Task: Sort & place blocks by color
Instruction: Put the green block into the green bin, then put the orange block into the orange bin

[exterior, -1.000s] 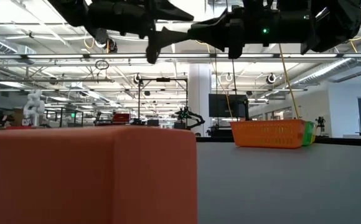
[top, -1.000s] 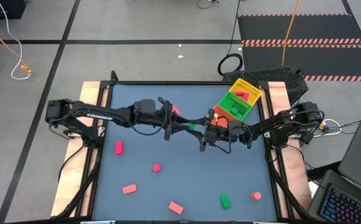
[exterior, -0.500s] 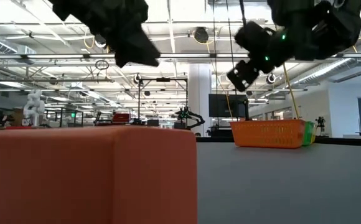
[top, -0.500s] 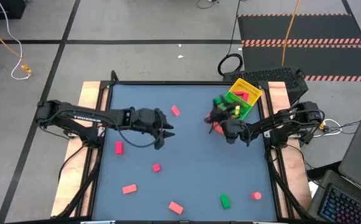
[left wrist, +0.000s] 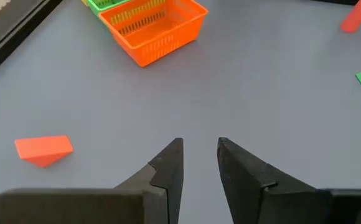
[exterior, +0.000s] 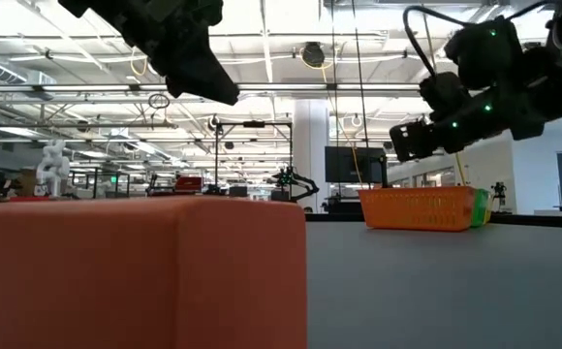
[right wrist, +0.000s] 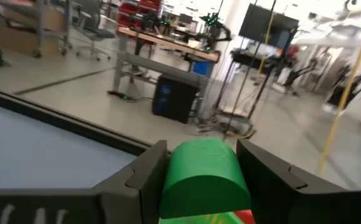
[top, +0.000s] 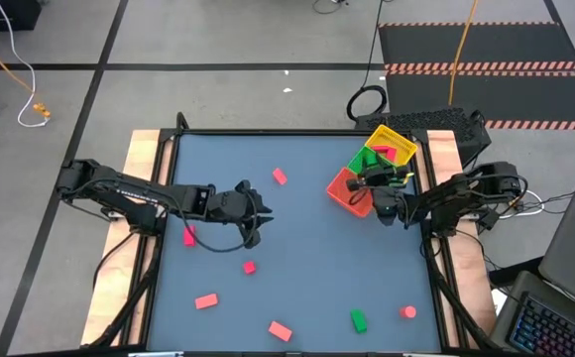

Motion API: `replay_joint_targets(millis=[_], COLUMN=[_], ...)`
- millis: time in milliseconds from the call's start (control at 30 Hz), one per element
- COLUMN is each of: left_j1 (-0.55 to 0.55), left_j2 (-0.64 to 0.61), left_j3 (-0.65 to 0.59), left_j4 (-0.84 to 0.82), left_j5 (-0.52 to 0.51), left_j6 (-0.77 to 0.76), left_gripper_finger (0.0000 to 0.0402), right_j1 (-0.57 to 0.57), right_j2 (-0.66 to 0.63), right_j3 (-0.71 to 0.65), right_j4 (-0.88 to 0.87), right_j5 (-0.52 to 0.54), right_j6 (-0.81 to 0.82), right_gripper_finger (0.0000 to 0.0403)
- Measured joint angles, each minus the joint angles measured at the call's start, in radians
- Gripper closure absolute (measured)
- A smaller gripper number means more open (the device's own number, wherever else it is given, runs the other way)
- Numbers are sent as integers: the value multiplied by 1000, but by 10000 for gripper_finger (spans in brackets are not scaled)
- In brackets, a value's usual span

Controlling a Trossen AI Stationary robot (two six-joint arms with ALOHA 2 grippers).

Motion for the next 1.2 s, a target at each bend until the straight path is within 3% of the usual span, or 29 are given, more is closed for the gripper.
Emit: replay_joint_targets(millis=[433,767,933,1067,1200], left_j1=[0,33,80,136,186], left_j2=[0,0,-1,-12,-29], left_j3=[0,0,-63,-154,-232], left_j4=[-3,-132,-89,56,223], left_j5=[-9,-51,-49,-43,-42], left_j6=[-8,19,56,60,73], left_gripper_finger=[302,302,302,302,302], right_j1=[-10,-8,-4,-4,-1], right_j2=[0,0,0,0,0], right_j3=[-47,-47,-47,-40,6], right_j4=[6,78,197,272,241], right_j5=[-32,-42,-221,-404,-566], right_j6=[101,77,67,100,102], right_gripper_finger=[182,147,145,149,151])
